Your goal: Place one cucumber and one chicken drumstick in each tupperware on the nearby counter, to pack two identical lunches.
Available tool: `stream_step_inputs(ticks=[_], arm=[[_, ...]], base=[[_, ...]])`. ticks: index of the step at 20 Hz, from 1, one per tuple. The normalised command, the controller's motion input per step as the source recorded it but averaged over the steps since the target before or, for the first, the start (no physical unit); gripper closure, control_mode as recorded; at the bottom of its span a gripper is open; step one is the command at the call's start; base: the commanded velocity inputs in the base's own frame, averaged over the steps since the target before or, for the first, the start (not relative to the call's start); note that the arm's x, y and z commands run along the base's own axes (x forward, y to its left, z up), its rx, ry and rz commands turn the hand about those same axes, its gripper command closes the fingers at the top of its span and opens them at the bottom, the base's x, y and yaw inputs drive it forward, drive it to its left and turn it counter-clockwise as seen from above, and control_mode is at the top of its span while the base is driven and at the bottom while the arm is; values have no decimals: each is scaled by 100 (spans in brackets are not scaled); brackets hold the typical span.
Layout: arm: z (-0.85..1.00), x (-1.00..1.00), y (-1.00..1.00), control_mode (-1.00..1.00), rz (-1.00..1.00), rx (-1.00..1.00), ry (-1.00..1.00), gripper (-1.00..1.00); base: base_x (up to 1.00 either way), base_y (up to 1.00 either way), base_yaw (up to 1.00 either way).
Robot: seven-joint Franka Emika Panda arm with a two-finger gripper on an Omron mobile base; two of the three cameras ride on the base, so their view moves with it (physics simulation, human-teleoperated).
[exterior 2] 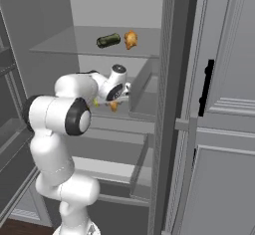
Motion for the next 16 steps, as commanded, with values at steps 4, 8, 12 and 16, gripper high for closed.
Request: stream_step_inputs(ticks=[4, 8, 12, 16], arm=[[31, -100, -16, -100, 0, 0, -6, 100], [78, -99, 0, -100, 0, -2, 1, 100], [100, -92, 6, -100, 0, -15, 17, 100], [90, -96, 5, -100, -1, -15, 20, 100]], base=[[0, 0, 0], [0, 0, 0], [0, 0, 0], [0, 0, 0]])
